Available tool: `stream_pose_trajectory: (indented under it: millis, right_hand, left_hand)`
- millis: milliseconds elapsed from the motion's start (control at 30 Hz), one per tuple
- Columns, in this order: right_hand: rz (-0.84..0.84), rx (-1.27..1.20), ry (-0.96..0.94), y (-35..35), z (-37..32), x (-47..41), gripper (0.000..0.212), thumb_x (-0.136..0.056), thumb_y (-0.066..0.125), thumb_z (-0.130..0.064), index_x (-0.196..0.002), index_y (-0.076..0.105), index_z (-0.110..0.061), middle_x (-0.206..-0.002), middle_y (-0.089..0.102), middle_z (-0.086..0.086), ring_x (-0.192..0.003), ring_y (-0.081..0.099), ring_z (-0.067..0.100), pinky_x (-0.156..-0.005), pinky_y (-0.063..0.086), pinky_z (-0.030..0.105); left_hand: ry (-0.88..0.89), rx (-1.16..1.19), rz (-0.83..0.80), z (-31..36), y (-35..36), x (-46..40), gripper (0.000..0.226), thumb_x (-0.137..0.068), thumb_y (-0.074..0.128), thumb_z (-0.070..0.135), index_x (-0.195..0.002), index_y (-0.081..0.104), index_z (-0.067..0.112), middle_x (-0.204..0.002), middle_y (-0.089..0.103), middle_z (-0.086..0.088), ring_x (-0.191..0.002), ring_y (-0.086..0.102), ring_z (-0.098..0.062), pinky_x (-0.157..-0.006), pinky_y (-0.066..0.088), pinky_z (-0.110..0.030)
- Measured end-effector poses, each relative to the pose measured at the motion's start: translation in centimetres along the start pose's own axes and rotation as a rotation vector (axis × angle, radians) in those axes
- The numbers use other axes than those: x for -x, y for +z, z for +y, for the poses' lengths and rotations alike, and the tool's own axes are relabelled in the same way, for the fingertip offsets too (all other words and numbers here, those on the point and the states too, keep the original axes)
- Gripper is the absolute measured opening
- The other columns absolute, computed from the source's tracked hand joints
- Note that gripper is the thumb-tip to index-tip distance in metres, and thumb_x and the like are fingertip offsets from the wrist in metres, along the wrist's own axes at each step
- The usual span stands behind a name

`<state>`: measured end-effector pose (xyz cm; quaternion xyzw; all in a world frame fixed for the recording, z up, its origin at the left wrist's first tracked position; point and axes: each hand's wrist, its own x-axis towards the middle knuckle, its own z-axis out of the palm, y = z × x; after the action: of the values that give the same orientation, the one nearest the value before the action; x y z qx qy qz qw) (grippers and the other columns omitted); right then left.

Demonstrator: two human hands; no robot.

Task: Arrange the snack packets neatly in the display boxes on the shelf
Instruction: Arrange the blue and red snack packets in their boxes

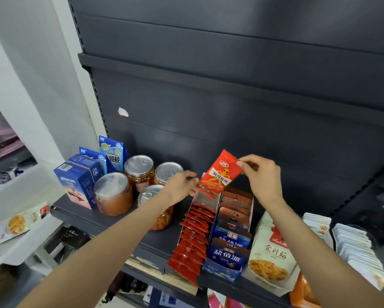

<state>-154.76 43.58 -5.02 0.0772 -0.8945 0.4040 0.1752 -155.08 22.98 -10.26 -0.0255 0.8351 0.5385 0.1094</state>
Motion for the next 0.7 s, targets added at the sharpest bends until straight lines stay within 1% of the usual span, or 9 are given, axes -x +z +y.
stream_pose_trajectory:
  millis: [67, 133, 167, 267, 367, 433, 533, 633, 700]
  right_hand:
    - [0.034, -0.143, 0.059, -0.9, -0.5, -0.2, 0.008, -0.088, 0.063, -0.024, -0.090, 0.067, -0.017, -0.085, 0.066, -0.006, -0.084, 0.064, 0.010, -0.075, 0.053, 0.027]
    - [0.050, -0.303, 0.151, -1.8, -0.9, -0.2, 0.007, -0.088, 0.063, -0.024, -0.090, 0.066, -0.017, -0.085, 0.067, -0.006, -0.087, 0.065, 0.012, -0.076, 0.055, 0.028]
    - [0.050, -0.389, 0.186, -2.3, -1.0, -0.1, 0.005, -0.088, 0.063, -0.022, -0.089, 0.067, -0.018, -0.087, 0.068, -0.005, -0.090, 0.065, 0.013, -0.077, 0.055, 0.027]
    - [0.040, -0.509, 0.208, -3.5, -1.0, 0.4, 0.013, -0.086, 0.065, -0.015, -0.085, 0.069, -0.027, -0.091, 0.069, -0.007, -0.095, 0.064, 0.010, -0.082, 0.053, 0.026]
    - [0.018, -0.462, 0.230, -4.3, -0.5, 0.6, 0.018, -0.086, 0.065, -0.015, -0.091, 0.071, -0.030, -0.101, 0.069, -0.007, -0.101, 0.062, 0.010, -0.088, 0.050, 0.027]
    - [-0.039, -0.535, 0.321, -4.7, -0.5, 0.8, 0.022, -0.091, 0.058, -0.010, -0.104, 0.071, -0.022, -0.106, 0.069, -0.002, -0.104, 0.061, 0.012, -0.088, 0.051, 0.027]
    - [-0.143, -0.812, 0.491, -5.3, -0.8, 1.3, 0.026, -0.095, 0.049, -0.007, -0.114, 0.066, -0.012, -0.110, 0.068, 0.007, -0.106, 0.063, 0.018, -0.084, 0.052, 0.030]
    - [-0.156, -0.833, 0.478, -5.1, -0.8, 2.0, 0.028, -0.093, 0.054, -0.010, -0.118, 0.064, -0.018, -0.112, 0.066, 0.003, -0.107, 0.062, 0.016, -0.084, 0.054, 0.032]
    - [-0.137, -0.788, 0.431, -4.7, -0.9, 2.7, 0.033, -0.090, 0.057, -0.007, -0.118, 0.063, -0.023, -0.113, 0.065, 0.002, -0.107, 0.061, 0.015, -0.085, 0.054, 0.033]
  left_hand:
    - [-0.121, 0.232, -0.049, 1.4, 0.0, 0.3, 0.038, -0.101, 0.039, 0.031, -0.130, 0.045, 0.005, -0.100, 0.068, -0.019, -0.074, 0.065, -0.017, -0.063, 0.052, -0.017]
    - [-0.198, 0.474, -0.096, 2.3, 0.0, 0.5, 0.047, -0.099, 0.035, 0.044, -0.126, 0.047, 0.007, -0.110, 0.067, -0.020, -0.087, 0.068, -0.021, -0.075, 0.055, -0.023]
    - [-0.215, 0.594, -0.101, 2.6, -0.1, 0.6, 0.051, -0.099, 0.033, 0.047, -0.123, 0.050, 0.005, -0.110, 0.067, -0.019, -0.090, 0.068, -0.021, -0.076, 0.055, -0.024]
    - [-0.233, 0.785, -0.051, 3.6, -0.7, 1.0, 0.046, -0.100, 0.040, 0.036, -0.116, 0.057, -0.003, -0.107, 0.068, -0.021, -0.090, 0.069, -0.021, -0.070, 0.057, -0.023]
    - [-0.155, 0.827, 0.038, 4.5, -1.2, 1.8, 0.022, -0.094, 0.054, 0.008, -0.112, 0.061, -0.004, -0.105, 0.068, -0.023, -0.081, 0.071, -0.020, -0.068, 0.058, -0.022]
    - [-0.046, 0.851, 0.074, 4.9, -1.4, 2.6, 0.015, -0.091, 0.054, -0.002, -0.102, 0.065, -0.001, -0.107, 0.067, -0.021, -0.076, 0.071, -0.016, -0.069, 0.057, -0.019]
    - [0.107, 0.781, 0.108, 5.4, -1.6, 4.1, 0.022, -0.088, 0.057, -0.004, -0.101, 0.067, 0.010, -0.108, 0.067, -0.013, -0.087, 0.069, -0.014, -0.076, 0.056, -0.019]
    - [0.246, 0.477, 0.155, 4.9, -1.7, 5.5, 0.039, -0.083, 0.066, -0.001, -0.111, 0.064, 0.025, -0.107, 0.069, -0.002, -0.100, 0.066, -0.016, -0.084, 0.055, -0.027]
    - [0.335, 0.345, 0.172, 4.7, -1.8, 6.2, 0.050, -0.080, 0.069, -0.001, -0.117, 0.060, 0.032, -0.107, 0.068, 0.001, -0.097, 0.067, -0.015, -0.084, 0.054, -0.027]
